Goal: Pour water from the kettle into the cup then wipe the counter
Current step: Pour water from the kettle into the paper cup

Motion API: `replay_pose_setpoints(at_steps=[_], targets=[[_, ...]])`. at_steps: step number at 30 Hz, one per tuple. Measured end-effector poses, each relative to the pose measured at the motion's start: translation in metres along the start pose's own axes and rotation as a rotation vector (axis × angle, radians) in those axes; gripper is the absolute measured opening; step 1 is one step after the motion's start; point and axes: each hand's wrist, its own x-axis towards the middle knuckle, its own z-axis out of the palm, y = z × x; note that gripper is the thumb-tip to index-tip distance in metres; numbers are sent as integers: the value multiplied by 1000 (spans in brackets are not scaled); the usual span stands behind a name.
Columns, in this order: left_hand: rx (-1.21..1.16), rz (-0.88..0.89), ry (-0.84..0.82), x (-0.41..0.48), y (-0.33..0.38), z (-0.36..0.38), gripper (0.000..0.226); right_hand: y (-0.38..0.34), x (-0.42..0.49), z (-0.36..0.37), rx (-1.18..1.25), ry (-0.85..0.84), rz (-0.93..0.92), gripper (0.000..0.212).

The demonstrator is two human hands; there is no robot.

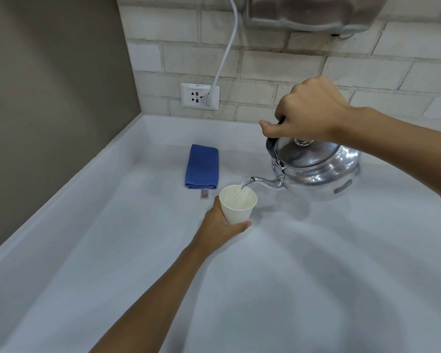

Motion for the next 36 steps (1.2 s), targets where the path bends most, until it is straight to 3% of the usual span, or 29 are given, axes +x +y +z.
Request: replay_pose_setpoints(at_steps=[36], targets=[[7,-3,7,0,-1,-1,85,2,-2,-7,-43,-9,-6,59]])
